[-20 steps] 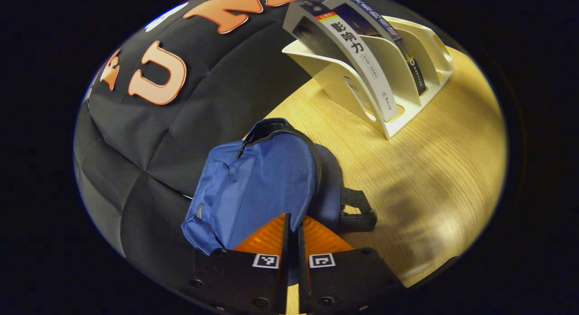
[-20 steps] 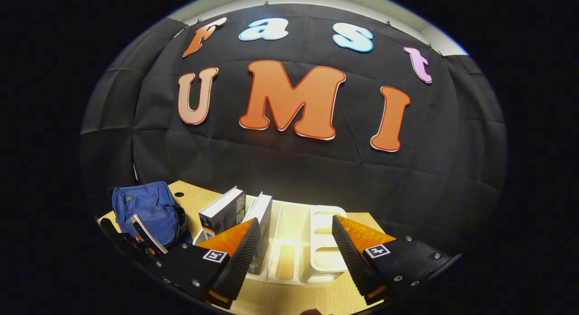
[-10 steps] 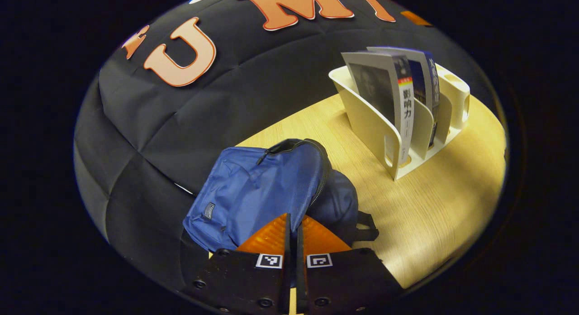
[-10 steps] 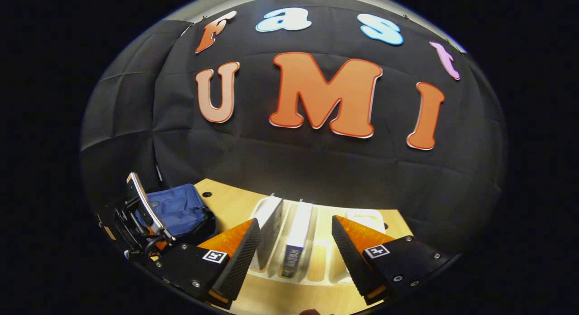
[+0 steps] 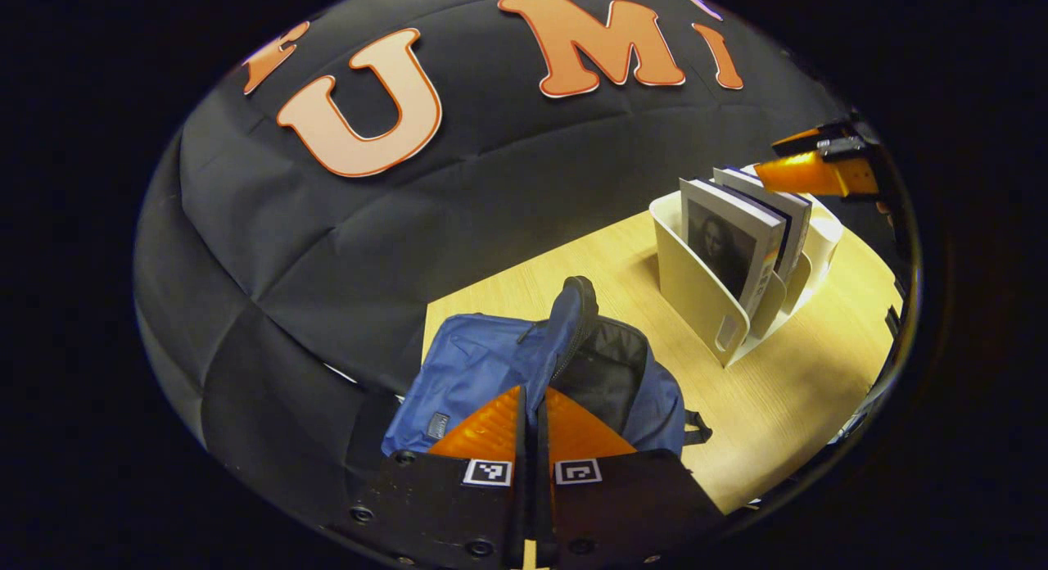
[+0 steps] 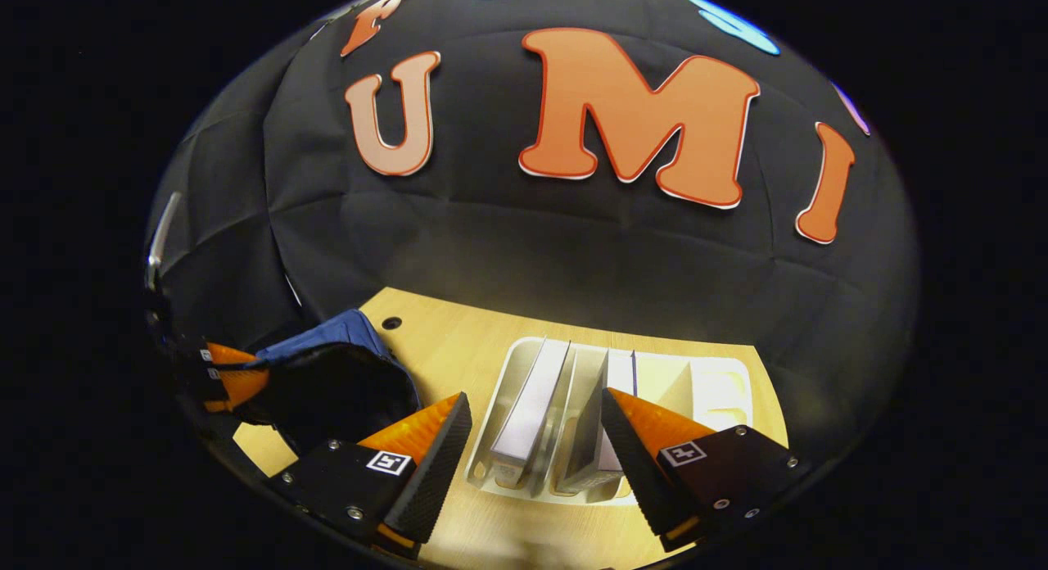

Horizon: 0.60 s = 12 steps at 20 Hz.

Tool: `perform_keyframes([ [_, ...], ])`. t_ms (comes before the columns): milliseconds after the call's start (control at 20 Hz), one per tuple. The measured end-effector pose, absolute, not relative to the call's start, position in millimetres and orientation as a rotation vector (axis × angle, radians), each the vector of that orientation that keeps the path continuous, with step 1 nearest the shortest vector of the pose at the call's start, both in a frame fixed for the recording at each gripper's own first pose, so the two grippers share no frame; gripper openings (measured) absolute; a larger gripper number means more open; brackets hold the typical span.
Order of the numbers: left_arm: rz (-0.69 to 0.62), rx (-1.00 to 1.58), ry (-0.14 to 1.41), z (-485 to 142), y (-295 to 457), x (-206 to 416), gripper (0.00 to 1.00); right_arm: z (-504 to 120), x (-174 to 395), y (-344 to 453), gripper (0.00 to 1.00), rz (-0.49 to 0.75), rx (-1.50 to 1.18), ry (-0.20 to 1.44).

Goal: Open the schoolbag, grab two books from the bookshelf and put them into the schoolbag.

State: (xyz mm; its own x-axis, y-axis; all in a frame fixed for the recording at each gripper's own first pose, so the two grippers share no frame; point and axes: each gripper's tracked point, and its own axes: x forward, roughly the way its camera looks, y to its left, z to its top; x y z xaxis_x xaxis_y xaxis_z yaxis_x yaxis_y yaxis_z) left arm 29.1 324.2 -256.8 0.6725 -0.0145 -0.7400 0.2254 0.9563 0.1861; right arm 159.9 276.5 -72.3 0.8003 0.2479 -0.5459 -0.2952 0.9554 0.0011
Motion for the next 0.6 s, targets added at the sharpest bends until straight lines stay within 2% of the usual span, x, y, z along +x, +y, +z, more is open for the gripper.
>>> perform_keyframes([
  [350, -0.272, 0.295, 0.793, -246, 348, 52, 0.05, -107, 184, 277, 0.95, 0.174, -0.075, 0.812],
  [600, -0.338, 0.297, 0.812, -255, 352, 59, 0.05, -127, 199, 278, 0.95, 0.159, -0.091, 0.961],
])
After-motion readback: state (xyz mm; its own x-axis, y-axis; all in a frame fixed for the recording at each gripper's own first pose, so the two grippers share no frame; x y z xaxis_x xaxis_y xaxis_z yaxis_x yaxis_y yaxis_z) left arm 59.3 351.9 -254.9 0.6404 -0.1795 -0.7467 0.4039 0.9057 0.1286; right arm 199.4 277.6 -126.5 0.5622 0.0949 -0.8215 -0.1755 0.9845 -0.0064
